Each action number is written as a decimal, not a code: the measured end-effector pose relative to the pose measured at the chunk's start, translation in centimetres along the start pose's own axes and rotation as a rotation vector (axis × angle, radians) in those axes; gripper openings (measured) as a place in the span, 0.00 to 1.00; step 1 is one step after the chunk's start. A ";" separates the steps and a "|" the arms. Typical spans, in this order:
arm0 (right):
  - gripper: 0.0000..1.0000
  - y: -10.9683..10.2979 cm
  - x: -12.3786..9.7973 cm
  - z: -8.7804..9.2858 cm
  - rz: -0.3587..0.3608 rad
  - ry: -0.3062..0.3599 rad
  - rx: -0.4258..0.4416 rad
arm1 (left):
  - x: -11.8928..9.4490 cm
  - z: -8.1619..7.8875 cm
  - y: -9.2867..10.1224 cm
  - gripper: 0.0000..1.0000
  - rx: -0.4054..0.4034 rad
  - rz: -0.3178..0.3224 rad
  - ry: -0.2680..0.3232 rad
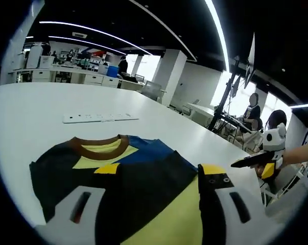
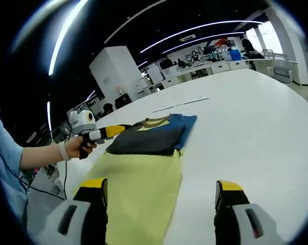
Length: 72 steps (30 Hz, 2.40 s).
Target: Fold the garment on the visible template until the final outline fits inside the template.
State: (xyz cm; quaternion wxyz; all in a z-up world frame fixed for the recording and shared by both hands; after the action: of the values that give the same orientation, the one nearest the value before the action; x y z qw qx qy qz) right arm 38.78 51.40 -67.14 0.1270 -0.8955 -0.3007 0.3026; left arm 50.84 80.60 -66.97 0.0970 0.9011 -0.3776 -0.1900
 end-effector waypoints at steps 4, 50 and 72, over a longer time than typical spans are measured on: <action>0.87 -0.2 0.2 0.0 -0.005 -0.007 -0.008 | -2.8 -0.3 -1.8 0.62 0.025 -0.062 0.019; 0.87 1.1 -0.3 1.8 0.034 -0.049 0.016 | -3.6 -1.6 -15.8 0.00 -0.180 -0.405 -0.097; 0.93 0.7 0.0 1.4 0.022 -0.040 -0.010 | -4.7 -2.5 -15.0 0.47 -0.053 -0.315 -0.042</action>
State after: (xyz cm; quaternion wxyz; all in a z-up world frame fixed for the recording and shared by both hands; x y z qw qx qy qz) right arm 38.18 50.93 -68.55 0.1133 -0.8932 -0.2946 0.3203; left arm 58.53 94.46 -68.16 0.0818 0.9421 -0.2285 -0.2316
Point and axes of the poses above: the point that each gripper's makers call its tool centre point, and the gripper's own axes: x roughly forward along the fingers, y roughly to its right, z roughly out of its underside, the point moved 8 cm from there along -x, roughly backward along the fingers
